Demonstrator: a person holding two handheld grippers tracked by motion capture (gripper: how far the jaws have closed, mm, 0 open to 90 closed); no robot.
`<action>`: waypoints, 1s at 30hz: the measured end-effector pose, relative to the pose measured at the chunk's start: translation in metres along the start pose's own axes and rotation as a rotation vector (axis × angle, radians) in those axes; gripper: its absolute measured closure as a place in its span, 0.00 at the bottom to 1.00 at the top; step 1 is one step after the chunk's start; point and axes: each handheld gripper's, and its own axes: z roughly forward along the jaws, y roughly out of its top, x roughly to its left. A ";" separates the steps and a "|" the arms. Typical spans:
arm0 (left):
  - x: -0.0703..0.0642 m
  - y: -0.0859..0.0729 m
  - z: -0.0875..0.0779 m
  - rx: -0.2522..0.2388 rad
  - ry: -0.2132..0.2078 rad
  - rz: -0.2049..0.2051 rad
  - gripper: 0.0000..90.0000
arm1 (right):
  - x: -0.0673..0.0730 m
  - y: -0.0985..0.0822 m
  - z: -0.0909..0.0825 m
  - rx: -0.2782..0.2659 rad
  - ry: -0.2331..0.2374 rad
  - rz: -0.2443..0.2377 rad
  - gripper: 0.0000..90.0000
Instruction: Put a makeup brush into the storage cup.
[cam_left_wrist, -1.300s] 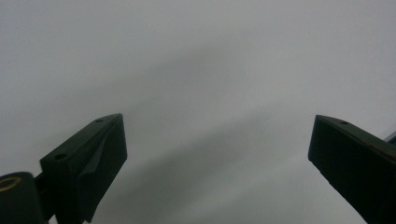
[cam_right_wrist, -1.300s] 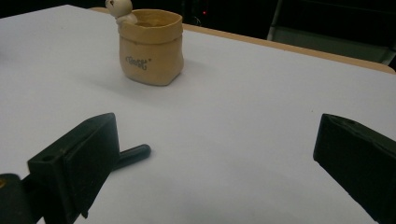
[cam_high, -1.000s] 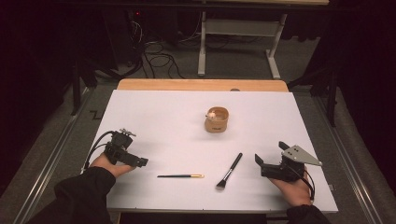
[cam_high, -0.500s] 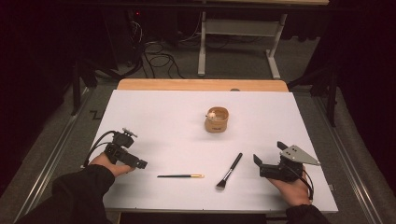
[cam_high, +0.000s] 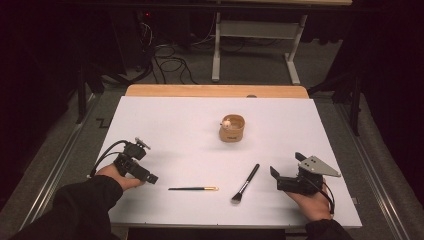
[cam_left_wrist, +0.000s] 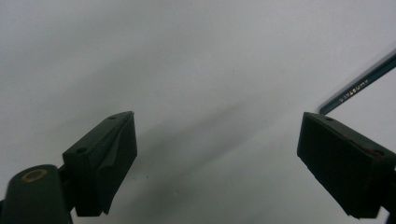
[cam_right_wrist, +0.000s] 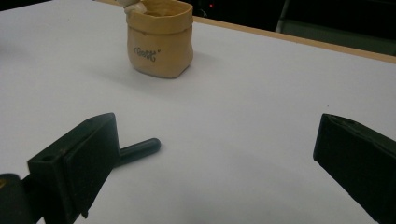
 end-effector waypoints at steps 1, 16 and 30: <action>-0.001 0.000 0.000 0.006 -0.001 0.005 0.15 | 0.000 0.000 0.000 0.000 0.000 0.000 0.01; -0.020 0.007 -0.009 -0.006 0.013 0.070 0.18 | -0.001 -0.001 -0.001 0.002 0.000 0.018 0.01; -0.048 0.024 0.002 0.009 -0.023 0.135 0.20 | -0.001 -0.001 -0.001 0.000 0.004 0.019 0.01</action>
